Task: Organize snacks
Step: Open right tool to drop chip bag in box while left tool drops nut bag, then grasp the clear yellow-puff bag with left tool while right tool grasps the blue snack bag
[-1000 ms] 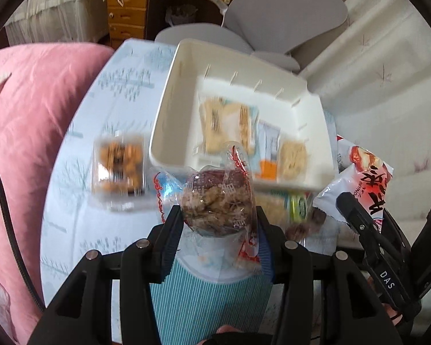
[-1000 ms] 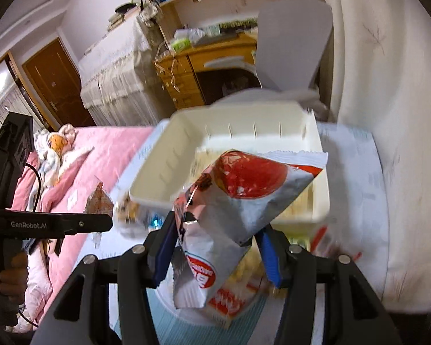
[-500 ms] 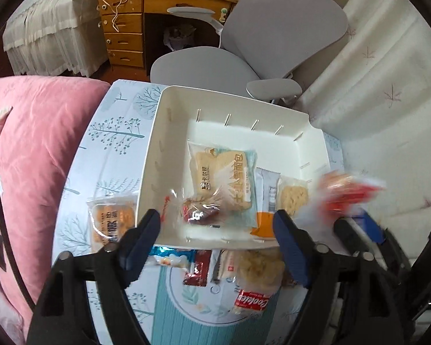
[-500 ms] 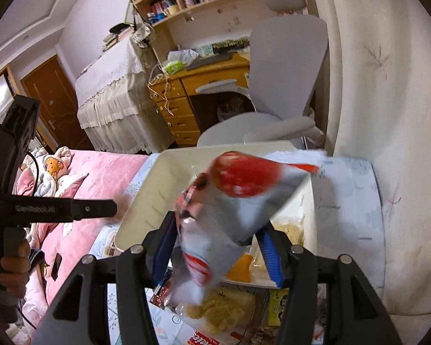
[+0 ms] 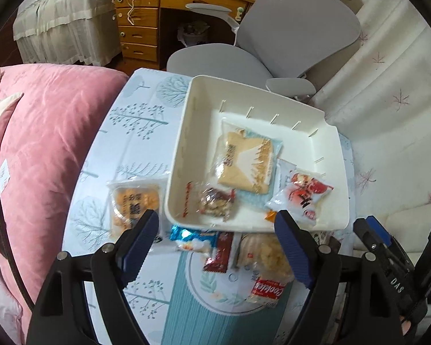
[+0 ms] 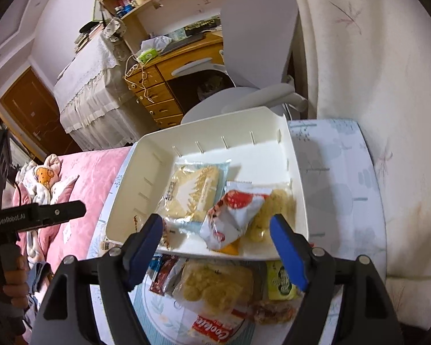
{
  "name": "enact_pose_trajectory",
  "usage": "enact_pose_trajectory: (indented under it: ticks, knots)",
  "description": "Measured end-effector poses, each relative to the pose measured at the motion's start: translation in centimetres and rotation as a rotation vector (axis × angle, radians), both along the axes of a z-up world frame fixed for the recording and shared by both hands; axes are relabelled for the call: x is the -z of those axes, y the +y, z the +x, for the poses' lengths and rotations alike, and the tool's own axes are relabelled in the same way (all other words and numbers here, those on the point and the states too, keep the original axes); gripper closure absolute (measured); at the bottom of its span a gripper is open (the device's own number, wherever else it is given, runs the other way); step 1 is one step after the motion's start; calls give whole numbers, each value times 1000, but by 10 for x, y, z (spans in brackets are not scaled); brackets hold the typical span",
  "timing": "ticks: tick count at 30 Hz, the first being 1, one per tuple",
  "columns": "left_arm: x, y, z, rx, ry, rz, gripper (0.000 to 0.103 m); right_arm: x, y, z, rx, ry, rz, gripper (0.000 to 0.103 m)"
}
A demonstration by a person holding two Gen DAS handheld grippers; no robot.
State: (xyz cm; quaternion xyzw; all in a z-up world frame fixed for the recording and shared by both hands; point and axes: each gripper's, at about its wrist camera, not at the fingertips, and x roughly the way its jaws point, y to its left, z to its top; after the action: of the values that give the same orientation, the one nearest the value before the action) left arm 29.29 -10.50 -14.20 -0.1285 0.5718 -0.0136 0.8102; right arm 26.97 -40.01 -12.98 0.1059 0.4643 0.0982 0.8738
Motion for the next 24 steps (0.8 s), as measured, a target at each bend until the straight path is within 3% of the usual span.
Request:
enact_pose_trajectory:
  ticks: [6,11,24]
  knots:
    - [0,26,-35,-38,-1,-39,15,1,0,-22,64,72,50,25]
    - [11,50,-65,-39,47,-72,15,5,4,-43,113,121,81,24]
    - [19,105,-107,75,76,-130,15,10,62,-108,236,209,124,24]
